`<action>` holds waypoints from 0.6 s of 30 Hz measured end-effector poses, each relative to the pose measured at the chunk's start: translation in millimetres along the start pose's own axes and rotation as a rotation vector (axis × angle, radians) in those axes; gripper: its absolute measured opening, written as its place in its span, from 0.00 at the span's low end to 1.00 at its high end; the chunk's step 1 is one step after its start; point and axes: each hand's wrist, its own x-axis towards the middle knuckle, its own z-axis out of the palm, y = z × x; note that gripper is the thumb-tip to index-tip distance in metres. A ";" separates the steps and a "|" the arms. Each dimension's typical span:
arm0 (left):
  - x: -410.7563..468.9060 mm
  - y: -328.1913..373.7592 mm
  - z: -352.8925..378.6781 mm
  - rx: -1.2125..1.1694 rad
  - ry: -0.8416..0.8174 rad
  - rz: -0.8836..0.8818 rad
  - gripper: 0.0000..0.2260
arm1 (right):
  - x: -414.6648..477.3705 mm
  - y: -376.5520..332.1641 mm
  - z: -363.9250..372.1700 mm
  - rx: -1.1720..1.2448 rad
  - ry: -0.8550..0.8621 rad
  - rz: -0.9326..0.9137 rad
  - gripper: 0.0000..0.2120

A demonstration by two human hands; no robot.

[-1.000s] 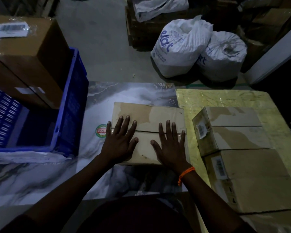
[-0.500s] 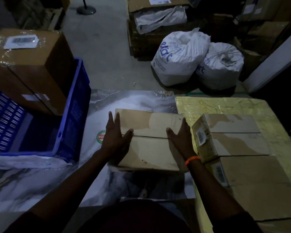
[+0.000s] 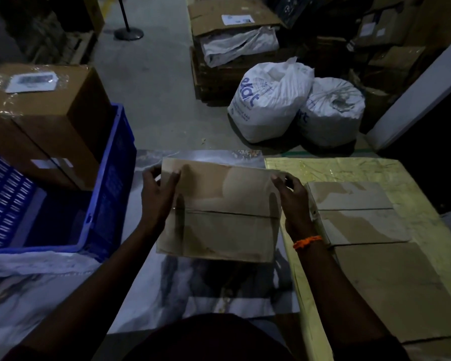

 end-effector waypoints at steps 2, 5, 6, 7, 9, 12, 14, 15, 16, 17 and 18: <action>-5.4 10.3 -3.5 0.015 0.045 0.033 0.26 | -6.4 -8.2 -0.1 0.007 0.017 -0.013 0.32; -16.1 11.0 -16.3 0.070 0.047 0.043 0.31 | -21.6 -9.9 -2.3 -0.056 0.071 -0.032 0.26; -21.3 10.0 -21.4 0.092 0.040 0.042 0.32 | -27.0 -7.3 -3.7 -0.057 0.073 -0.034 0.21; -26.5 7.7 -26.9 0.122 0.033 0.037 0.33 | -34.3 -4.7 -5.4 -0.062 0.068 -0.039 0.15; -38.5 3.9 -36.3 0.166 0.020 0.055 0.33 | -49.6 4.5 -10.1 -0.077 0.063 -0.053 0.11; -52.9 -4.5 -44.4 0.216 0.011 0.111 0.25 | -67.2 17.4 -15.5 -0.084 0.092 -0.065 0.15; -59.8 -9.6 -47.6 0.226 -0.006 0.124 0.24 | -76.7 24.9 -16.0 -0.134 0.127 -0.066 0.21; -64.2 -12.4 -49.3 0.221 -0.022 0.127 0.25 | -82.5 27.9 -15.8 -0.155 0.136 -0.054 0.24; -69.2 -15.8 -51.6 0.223 -0.036 0.140 0.25 | -88.4 32.1 -16.5 -0.163 0.131 -0.038 0.28; -74.7 -19.7 -54.6 0.236 -0.047 0.163 0.27 | -94.8 36.3 -17.7 -0.164 0.124 -0.034 0.30; -80.0 -23.9 -57.9 0.252 -0.057 0.188 0.28 | -99.4 42.8 -19.0 -0.166 0.111 -0.030 0.30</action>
